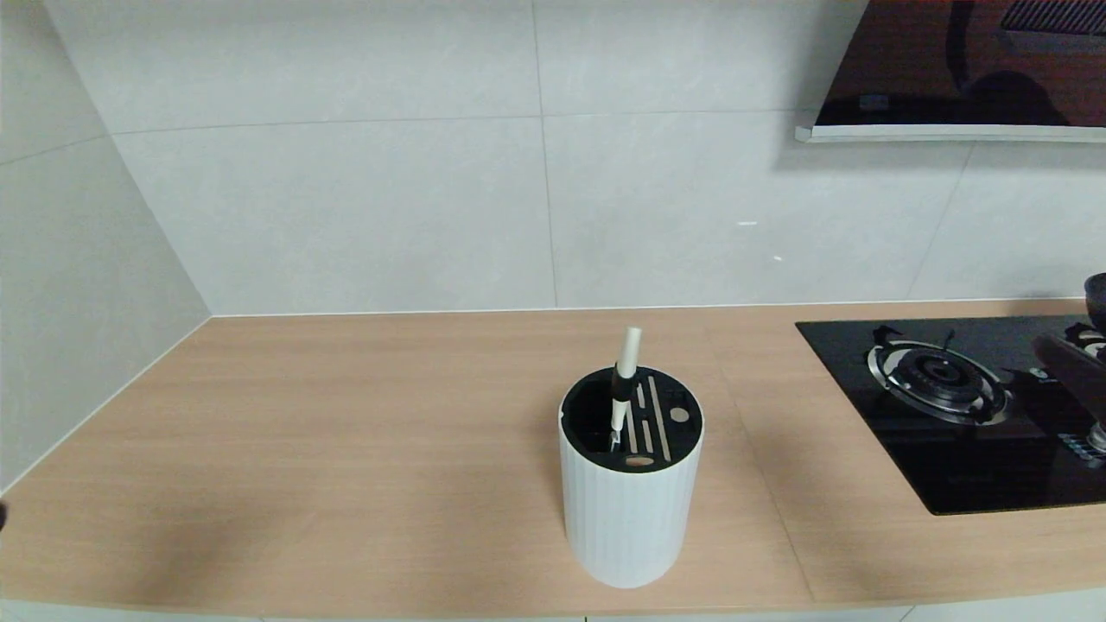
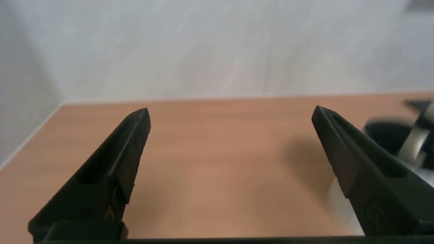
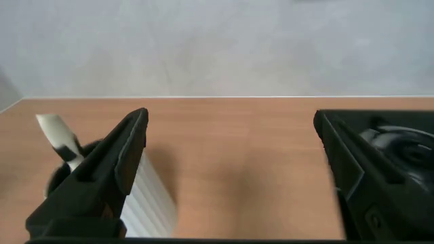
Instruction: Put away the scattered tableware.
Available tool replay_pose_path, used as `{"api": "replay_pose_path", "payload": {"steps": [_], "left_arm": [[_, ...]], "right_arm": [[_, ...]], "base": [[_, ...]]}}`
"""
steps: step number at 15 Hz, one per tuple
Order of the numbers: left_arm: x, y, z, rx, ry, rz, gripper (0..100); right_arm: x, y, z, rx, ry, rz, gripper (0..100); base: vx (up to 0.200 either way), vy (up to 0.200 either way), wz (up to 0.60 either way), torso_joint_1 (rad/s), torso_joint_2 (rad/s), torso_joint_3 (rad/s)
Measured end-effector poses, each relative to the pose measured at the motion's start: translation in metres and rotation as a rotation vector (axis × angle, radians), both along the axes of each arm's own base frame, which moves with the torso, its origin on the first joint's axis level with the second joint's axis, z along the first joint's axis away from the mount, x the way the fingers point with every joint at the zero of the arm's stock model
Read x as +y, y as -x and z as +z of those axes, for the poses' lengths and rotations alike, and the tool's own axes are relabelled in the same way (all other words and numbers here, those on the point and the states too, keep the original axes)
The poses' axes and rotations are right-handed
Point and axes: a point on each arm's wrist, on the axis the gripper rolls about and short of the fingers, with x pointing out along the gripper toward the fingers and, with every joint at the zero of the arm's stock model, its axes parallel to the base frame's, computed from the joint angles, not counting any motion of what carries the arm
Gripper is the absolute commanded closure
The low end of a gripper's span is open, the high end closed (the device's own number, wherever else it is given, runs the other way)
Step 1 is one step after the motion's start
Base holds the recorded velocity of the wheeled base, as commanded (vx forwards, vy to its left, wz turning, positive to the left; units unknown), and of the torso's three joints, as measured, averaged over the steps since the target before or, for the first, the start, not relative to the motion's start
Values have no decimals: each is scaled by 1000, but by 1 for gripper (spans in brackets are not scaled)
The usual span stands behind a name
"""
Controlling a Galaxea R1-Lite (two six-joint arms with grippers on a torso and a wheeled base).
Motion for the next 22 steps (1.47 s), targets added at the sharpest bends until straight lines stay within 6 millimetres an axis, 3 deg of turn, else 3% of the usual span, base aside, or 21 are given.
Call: {"api": "replay_pose_path", "payload": {"steps": [4,7,10,12,16,19,22], "left_arm": [[9,50,-13,-140,37,179,0],[8,66,-11,-234,67,318,0],[2,71,-27,-207,41,345,0],[1,65,-43,-167,28,317,0],[-2,38,-95,-83,-9,158,0],[-6,31,-116,-3,-26,13,0],[-9,30,-121,26,-12,-148,0]], "right_arm": [[-26,54,-21,1,22,-106,0],[-38,95,-37,-41,83,-240,0],[-38,125,-61,-51,149,-327,0],[-36,128,-80,-49,139,-323,0],[-33,118,-123,70,70,-171,0],[-32,117,-132,125,77,-154,0],[-32,117,-133,126,82,-151,0]], "base": [[0,0,0,0,0,0],[0,0,0,0,0,0],[0,0,0,0,0,0],[0,0,0,0,0,0],[0,0,0,0,0,0],[0,0,0,0,0,0],[0,0,0,0,0,0]]}}
